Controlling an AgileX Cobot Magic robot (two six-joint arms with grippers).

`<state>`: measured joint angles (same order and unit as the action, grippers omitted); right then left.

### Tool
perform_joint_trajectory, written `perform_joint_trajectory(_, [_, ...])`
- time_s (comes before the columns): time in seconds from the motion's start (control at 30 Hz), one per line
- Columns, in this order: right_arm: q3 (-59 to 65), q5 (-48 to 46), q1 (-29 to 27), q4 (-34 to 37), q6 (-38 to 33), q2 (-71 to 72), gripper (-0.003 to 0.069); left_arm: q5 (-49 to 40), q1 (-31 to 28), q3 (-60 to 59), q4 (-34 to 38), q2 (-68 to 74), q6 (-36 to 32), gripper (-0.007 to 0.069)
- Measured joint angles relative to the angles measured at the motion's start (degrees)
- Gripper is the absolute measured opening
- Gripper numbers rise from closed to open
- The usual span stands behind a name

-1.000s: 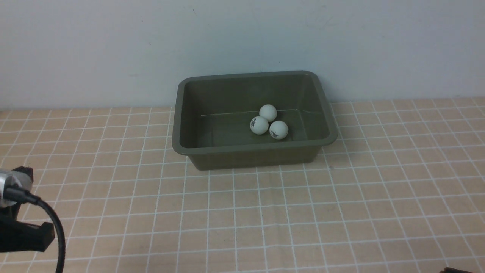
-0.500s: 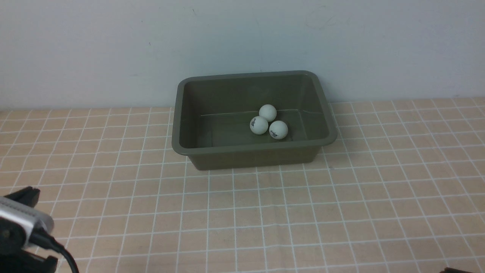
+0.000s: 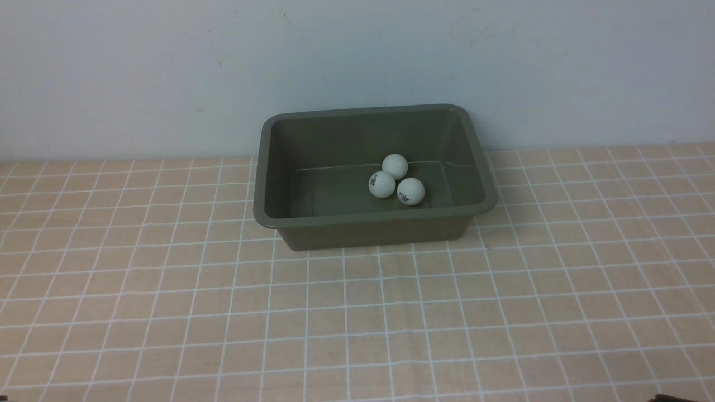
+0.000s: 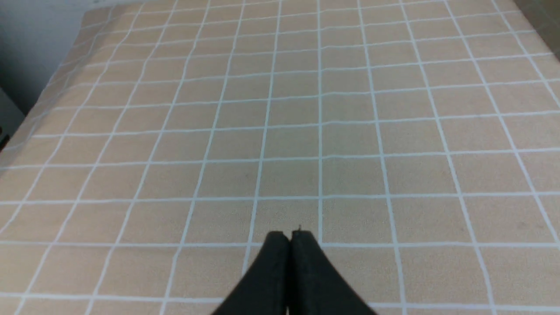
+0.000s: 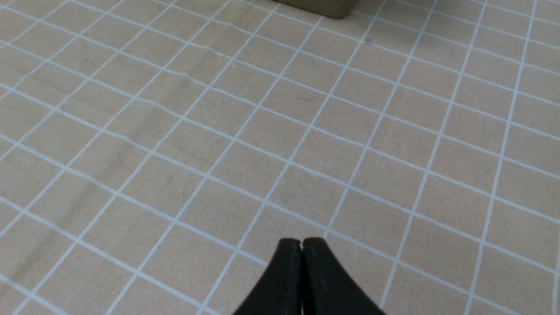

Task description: Put the table tennis balls into the box on the light coffee tablecloth.

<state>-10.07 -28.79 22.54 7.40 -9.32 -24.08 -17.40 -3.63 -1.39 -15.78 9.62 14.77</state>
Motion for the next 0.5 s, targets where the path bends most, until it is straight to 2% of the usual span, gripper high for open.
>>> perform_joint_trajectory(0.07, [0.0, 0.0, 0.0, 0.0, 0.0, 0.0, -0.0015, -0.6, 0.0, -0.2, 0.4, -1.3, 1.0, -0.0058])
perform_joint_trajectory(0.13, [0.0, 0.0, 0.0, 0.0, 0.0, 0.0, -0.0015, -1.3, 0.0, -0.2, 3.0, -2.2, -1.0, -0.0058])
perform_joint_trajectory(0.27, [0.0, 0.0, 0.0, 0.0, 0.0, 0.0, -0.0015, -1.8, 0.0, -0.2, 11.8, -3.6, -13.7, -0.0058])
perform_joint_trajectory(0.4, [0.0, 0.0, 0.0, 0.0, 0.0, 0.0, -0.0015, -3.2, 0.0, -0.2, 17.5, -4.5, -25.7, -0.0058])
perform_joint_trajectory(0.5, [0.0, 0.0, 0.0, 0.0, 0.0, 0.0, -0.0015, -3.8, 0.0, -0.3, 18.5, -5.4, -28.7, -0.0058])
